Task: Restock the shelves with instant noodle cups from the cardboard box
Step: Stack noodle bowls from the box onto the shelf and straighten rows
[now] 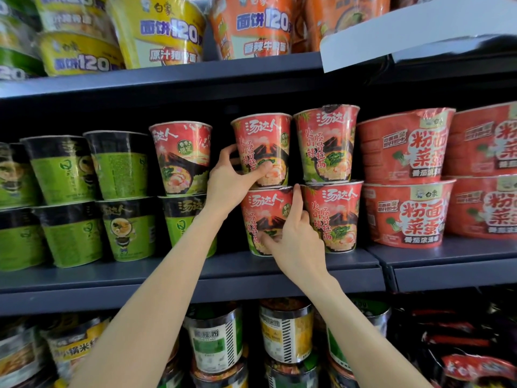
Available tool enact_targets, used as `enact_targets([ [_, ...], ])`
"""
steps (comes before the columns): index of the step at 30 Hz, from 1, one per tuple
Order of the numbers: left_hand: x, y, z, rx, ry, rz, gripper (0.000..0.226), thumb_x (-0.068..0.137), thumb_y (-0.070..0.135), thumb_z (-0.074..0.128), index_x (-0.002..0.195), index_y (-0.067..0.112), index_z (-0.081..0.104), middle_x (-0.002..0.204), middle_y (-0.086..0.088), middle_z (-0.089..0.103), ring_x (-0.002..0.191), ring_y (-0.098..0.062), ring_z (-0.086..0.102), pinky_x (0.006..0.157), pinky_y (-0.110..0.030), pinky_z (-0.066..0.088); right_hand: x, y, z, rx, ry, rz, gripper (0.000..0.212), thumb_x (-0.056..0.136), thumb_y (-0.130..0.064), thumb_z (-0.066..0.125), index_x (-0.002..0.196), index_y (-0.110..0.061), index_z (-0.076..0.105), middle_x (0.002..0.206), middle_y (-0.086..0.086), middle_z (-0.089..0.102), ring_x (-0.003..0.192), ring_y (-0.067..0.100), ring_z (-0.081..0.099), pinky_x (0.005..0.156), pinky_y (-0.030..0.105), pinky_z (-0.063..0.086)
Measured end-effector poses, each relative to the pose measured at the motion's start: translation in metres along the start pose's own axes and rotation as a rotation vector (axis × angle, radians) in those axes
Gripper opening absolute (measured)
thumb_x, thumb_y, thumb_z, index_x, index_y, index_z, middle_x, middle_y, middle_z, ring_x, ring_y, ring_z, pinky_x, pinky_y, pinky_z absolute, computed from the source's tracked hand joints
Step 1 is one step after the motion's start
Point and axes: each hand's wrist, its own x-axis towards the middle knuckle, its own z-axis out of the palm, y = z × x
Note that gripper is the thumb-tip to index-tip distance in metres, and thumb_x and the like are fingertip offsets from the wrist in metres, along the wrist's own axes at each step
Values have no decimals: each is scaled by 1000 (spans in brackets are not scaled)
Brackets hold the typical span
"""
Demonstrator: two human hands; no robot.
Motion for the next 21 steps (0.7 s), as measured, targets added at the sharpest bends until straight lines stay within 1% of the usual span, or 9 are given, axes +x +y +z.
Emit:
enact_targets([
  [2,0,1,-1,-13,-8,0,80,73,44,76,138,19,37,123,1,57,103,-11,56,90,-30,48,1,-1,1,-4,3,0,108,83,-50,63,149,-18,-16,134,10,43,106,31,59,74,35,46],
  [5,-1,3,-5,-44,-13,-10,78,74,40,76,138,19,37,115,6,55,99,-8,55,84,-24,46,2,-1,3,-16,-8,-11,114,81,-50,66,148,-17,-21,134,11,46,103,30,61,74,35,47],
  [9,-4,2,-7,-73,-2,-23,76,75,40,76,138,20,39,111,9,52,95,-3,52,74,-14,41,-1,-1,4,-22,22,-18,115,81,-48,67,147,-19,-23,120,10,56,92,28,64,69,34,47],
  [11,-5,2,-5,-74,7,-24,76,74,42,75,138,20,40,115,9,53,94,-2,52,76,-15,42,-1,0,3,-28,41,-9,116,80,-50,67,147,-20,-23,119,9,56,91,28,64,69,34,47],
  [14,-7,3,-1,-57,14,-24,77,74,45,74,138,21,40,123,5,55,97,-5,55,81,-20,44,-2,2,3,-42,39,11,115,80,-52,66,147,-19,-21,120,9,54,93,29,64,67,33,45],
  [17,-13,4,0,-56,-5,-29,77,77,43,71,141,18,37,130,2,54,101,-7,56,78,-16,45,-3,2,2,-40,31,-6,114,80,-54,65,148,-19,-21,125,8,52,93,27,65,63,30,41],
  [18,-17,4,-1,-66,-7,-27,75,80,42,69,142,17,35,134,1,52,105,-7,56,79,-14,45,-4,2,1,-33,22,-11,114,81,-55,63,148,-19,-21,129,8,50,95,27,65,63,30,41],
  [20,-29,4,-9,-81,40,15,67,85,38,65,141,17,36,135,0,50,112,-6,54,85,-13,45,-8,0,-5,-38,18,-26,109,82,-58,59,149,-18,-17,137,9,45,101,28,63,64,31,42],
  [21,-38,4,-17,-69,90,72,59,88,35,63,139,17,40,131,2,52,110,-3,55,84,-12,45,-11,-1,-10,-58,43,-45,105,83,-58,58,150,-17,-11,139,10,44,104,28,61,65,31,44],
])
